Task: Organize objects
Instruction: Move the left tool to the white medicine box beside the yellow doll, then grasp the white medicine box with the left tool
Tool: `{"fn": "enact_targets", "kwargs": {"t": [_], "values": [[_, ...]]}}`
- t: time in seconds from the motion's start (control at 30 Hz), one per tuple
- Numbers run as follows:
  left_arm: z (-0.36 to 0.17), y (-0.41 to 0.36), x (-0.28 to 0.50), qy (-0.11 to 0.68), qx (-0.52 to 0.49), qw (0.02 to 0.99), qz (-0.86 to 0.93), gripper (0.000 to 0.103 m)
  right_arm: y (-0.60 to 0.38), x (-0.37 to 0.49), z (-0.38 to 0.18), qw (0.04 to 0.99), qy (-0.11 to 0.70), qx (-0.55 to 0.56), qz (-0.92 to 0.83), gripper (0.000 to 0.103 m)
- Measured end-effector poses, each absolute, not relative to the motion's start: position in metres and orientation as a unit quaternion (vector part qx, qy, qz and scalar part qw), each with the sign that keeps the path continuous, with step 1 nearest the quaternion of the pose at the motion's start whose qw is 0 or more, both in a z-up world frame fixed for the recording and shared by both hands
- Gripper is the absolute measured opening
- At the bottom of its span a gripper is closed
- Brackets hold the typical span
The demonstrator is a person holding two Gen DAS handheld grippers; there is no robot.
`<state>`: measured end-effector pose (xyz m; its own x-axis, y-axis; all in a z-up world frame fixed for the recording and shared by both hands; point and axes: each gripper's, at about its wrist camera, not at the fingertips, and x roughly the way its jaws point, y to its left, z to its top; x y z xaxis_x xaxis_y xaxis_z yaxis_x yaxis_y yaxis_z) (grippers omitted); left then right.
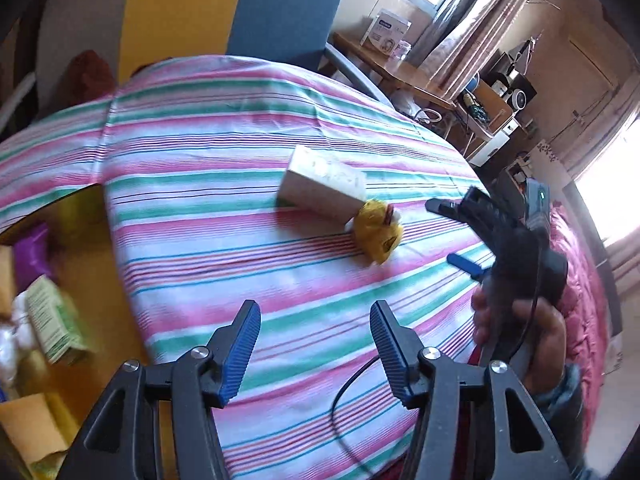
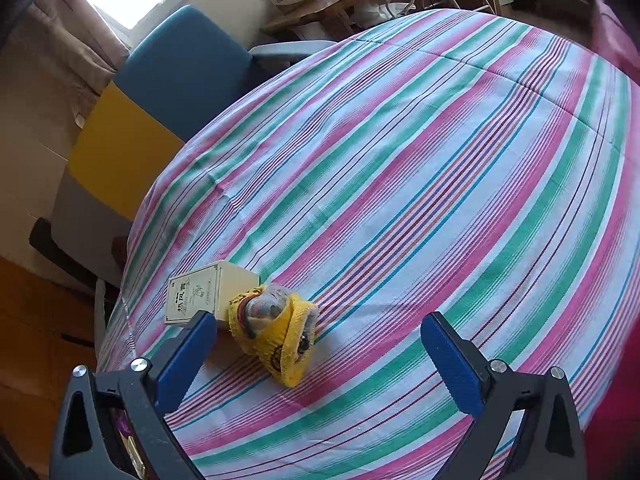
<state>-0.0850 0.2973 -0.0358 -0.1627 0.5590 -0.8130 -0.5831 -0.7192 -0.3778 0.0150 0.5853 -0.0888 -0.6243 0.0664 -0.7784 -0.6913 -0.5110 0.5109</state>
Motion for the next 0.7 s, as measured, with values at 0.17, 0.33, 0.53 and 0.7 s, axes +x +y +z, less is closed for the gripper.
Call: {"fn": "enact_targets", "kwargs": {"t": [0.17, 0.33, 0.53, 0.7], "values": [[-0.028, 0.352, -0.116, -0.015, -0.522, 0.386, 0.760, 0.069, 0.586, 0.018, -0.084, 0.234, 0.443, -0.349, 0.792, 0.103], [-0.027, 0.400, -0.154, 0.006, -0.501, 0.380, 0.777, 0.069, 0.592, 0.023, -0.085, 0.230, 0.465, -0.337, 0.785, 0.103], [-0.058, 0.426, -0.218, 0.024, -0.525, 0.339, 0.781, 0.069, 0.595, 0.021, -0.091, 0.208, 0.493, -0.339, 0.774, 0.103], [-0.076, 0.447, -0.242, 0.024, -0.544, 0.351, 0.761, 0.069, 0.593, 0.019, -0.093, 0.195, 0.495, -0.344, 0.774, 0.103]]}}
